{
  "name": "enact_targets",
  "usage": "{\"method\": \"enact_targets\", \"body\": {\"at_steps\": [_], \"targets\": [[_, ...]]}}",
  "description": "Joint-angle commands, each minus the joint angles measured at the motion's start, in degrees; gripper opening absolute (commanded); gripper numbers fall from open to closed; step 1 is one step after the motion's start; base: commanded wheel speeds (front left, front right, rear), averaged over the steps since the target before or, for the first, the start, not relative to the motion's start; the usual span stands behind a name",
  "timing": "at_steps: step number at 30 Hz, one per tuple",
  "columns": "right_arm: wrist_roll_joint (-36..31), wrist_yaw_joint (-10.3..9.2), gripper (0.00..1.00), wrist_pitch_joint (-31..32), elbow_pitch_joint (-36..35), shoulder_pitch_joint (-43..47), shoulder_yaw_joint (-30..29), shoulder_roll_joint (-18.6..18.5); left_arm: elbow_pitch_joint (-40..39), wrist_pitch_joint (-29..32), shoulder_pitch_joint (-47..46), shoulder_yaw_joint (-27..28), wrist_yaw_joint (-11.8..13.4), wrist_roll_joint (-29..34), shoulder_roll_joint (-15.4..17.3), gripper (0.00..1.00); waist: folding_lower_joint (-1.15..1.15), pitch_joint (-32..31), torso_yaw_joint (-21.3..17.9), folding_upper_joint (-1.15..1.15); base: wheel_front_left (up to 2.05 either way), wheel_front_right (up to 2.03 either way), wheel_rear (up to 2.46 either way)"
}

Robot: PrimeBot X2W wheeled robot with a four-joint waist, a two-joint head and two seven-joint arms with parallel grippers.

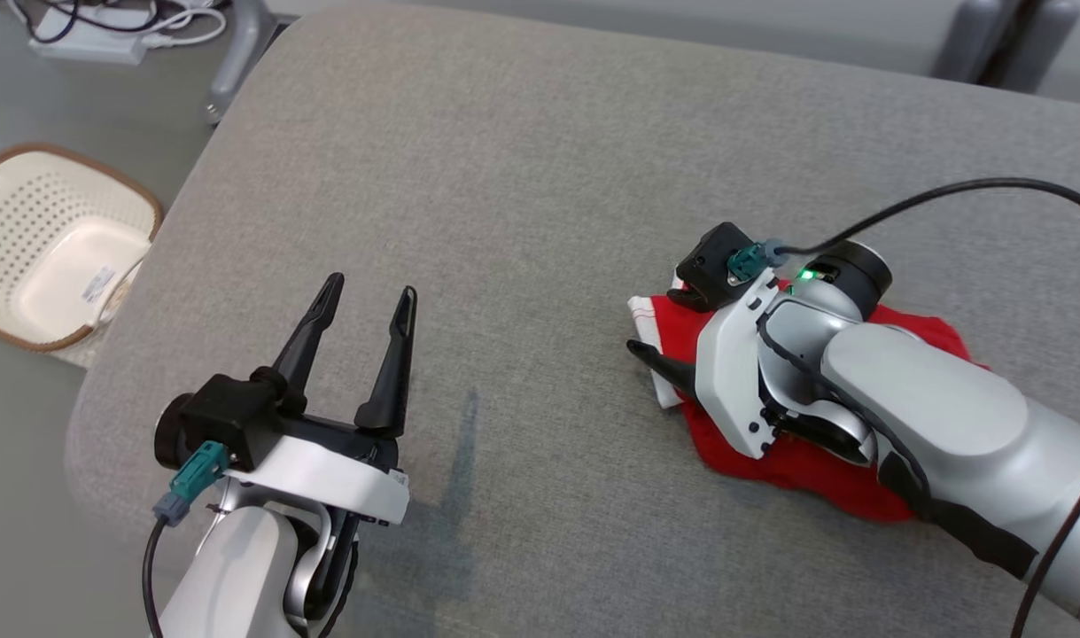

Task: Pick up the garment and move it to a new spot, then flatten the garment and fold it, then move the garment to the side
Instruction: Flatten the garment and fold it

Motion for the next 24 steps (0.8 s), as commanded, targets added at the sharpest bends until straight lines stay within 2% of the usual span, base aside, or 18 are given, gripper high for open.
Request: {"method": "enact_targets", "body": {"at_steps": [1, 5, 6, 7, 8, 13, 16, 24], "targets": [[1.14, -0.04, 1.0, 0.15, 1.5, -1.42, 1.28, 0.03, 0.81, -0.31, -1.18, 0.09, -0.51, 0.53, -0.33, 1.0, 0.0, 1.43, 1.37, 0.0, 0.0, 0.0, 0.0], [3.17, -0.04, 0.99, 3.26, 3.51, -2.14, 2.82, 1.09, 2.25, -0.55, -1.69, 0.7, -1.06, 0.94, -1.02, 1.0, 0.0, 1.78, 1.32, 0.0, 0.0, 0.0, 0.0], [3.17, -0.04, 0.28, 4.25, 3.6, -2.18, 2.87, 1.18, 2.33, -0.53, -1.85, 0.96, -1.21, 1.02, -1.23, 1.0, 0.0, 1.79, 1.26, 0.0, 0.0, 0.0, 0.0], [3.03, -0.04, 0.05, 5.01, 3.22, -1.71, 2.9, 1.32, 2.33, -0.55, -1.99, 1.15, -1.32, 1.21, -1.42, 1.0, 0.0, 1.79, 1.2, 0.0, 0.0, 0.0, 0.0], [3.34, -0.04, 0.0, 5.7, 2.96, -1.19, 2.93, 1.39, 2.33, -0.55, -2.03, 1.42, -1.5, 1.44, -1.52, 1.0, 0.0, 1.74, 1.11, 0.0, 0.0, 0.0, 0.0], [3.62, -0.04, 0.0, 4.57, 1.68, -1.53, 2.91, 0.67, 2.25, -0.56, -2.05, 2.61, -1.96, 2.22, -2.1, 1.0, 0.0, 1.01, 0.42, 0.0, 0.0, 0.0, 0.0], [4.41, -0.04, 0.0, -0.06, 0.76, -3.22, 2.9, 0.45, 2.18, -0.54, -1.24, 3.58, -2.16, 2.82, -2.32, 1.0, 0.0, 0.17, -0.63, 0.0, 0.0, 0.0, 0.0], [7.65, -0.04, 0.0, -17.25, -2.39, -6.93, 1.44, 0.79, 2.06, -0.55, 1.13, 6.27, -2.43, 4.24, -1.69, 1.0, 0.0, -3.16, -5.86, 0.0, 0.0, 0.0, 0.0]]}}
